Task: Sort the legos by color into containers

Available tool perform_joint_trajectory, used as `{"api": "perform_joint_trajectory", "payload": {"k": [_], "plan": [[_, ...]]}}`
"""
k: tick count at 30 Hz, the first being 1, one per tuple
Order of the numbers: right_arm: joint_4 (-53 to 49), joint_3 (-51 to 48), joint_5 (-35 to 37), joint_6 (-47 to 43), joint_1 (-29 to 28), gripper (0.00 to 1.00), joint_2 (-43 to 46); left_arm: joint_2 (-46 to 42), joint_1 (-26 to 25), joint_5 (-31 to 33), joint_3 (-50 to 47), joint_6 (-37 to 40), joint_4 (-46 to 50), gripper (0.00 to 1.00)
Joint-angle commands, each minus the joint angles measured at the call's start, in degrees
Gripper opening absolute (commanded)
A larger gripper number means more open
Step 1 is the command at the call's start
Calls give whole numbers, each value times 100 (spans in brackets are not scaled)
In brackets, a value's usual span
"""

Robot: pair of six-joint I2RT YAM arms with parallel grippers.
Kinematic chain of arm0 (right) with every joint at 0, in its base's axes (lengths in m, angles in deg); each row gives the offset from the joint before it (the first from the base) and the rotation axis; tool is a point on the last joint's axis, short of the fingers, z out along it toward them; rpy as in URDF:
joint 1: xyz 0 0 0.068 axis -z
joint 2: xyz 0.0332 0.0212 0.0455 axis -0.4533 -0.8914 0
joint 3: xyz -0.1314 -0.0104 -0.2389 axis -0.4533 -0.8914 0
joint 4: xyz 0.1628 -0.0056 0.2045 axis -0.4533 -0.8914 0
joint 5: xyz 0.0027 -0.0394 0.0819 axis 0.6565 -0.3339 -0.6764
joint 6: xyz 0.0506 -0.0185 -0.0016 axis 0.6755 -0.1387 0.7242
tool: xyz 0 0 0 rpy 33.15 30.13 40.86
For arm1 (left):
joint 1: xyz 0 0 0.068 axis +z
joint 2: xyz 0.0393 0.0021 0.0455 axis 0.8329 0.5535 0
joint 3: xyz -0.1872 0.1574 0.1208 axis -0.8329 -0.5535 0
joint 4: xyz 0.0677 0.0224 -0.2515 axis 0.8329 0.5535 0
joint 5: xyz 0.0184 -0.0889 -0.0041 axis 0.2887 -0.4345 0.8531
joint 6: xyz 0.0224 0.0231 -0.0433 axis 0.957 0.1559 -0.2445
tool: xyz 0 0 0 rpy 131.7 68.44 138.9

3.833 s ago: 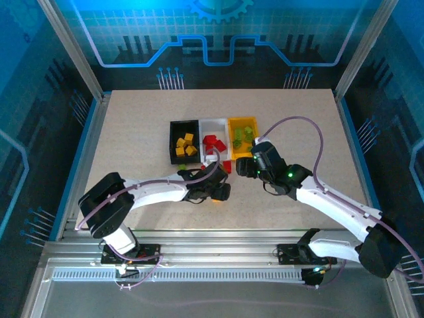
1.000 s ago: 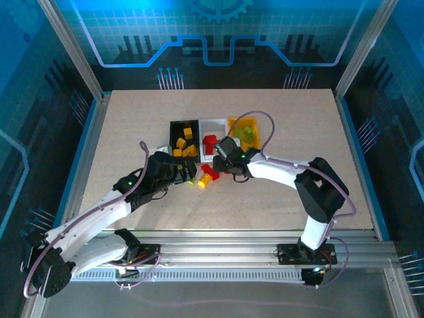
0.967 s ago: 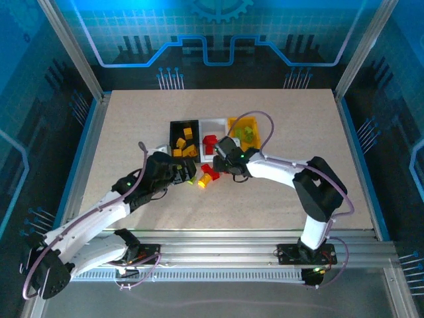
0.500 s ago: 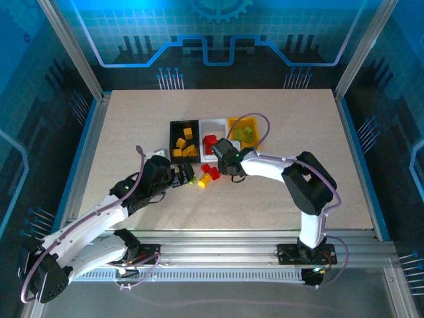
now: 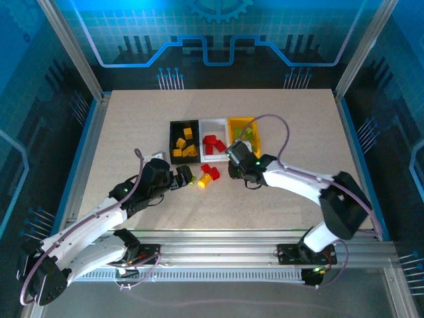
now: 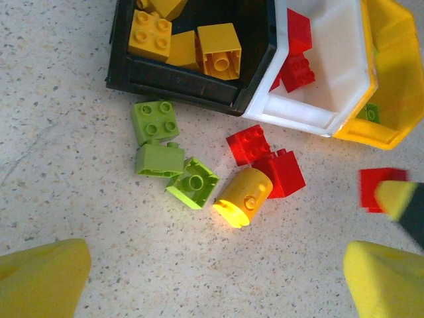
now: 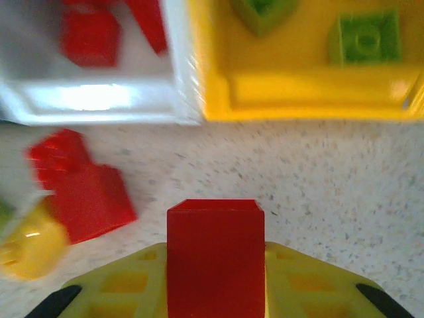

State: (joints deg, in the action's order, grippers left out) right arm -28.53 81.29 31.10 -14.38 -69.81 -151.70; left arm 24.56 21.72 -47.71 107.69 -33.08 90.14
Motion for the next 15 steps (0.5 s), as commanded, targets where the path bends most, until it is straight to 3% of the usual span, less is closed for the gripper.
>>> {"api": "perform_joint_trajectory", "payload": {"k": [1,6,15], "plan": [[-238,389,-167,-434,-65,31,294,-162,11,206,-158,-77,211,99],[-407,1457,25,-675,-14,32,-465,-261,12,241,-222,-159,342,99],[-924,3643,283,-663,307,32,-2662,-524,34,277,-253,-148,609,99]]}}
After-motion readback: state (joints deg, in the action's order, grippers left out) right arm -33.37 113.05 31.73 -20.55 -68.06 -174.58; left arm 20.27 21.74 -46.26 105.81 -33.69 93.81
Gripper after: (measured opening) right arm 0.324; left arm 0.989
